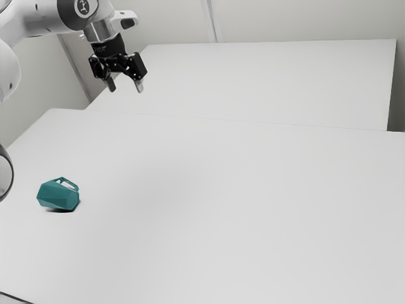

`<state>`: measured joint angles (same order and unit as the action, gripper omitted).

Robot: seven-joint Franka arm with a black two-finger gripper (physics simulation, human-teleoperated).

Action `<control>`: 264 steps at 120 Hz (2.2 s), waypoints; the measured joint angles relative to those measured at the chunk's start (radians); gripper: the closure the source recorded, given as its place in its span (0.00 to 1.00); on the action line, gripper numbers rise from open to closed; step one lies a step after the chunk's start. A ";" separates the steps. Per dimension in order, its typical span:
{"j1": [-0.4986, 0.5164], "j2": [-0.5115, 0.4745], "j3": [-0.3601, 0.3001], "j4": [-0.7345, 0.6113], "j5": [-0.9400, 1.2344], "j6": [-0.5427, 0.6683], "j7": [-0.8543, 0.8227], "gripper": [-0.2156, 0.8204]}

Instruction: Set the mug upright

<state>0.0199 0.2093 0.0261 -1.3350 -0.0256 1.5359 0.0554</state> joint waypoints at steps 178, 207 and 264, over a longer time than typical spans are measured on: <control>0.528 0.235 0.360 -0.010 -0.562 -0.302 0.576 0.21; 0.638 0.387 0.287 0.059 -0.610 -0.293 0.710 0.21; 0.667 0.462 0.261 -0.041 -0.653 -0.216 0.862 0.21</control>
<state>0.6870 0.6712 0.2866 -1.3764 -0.6786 1.3199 0.9176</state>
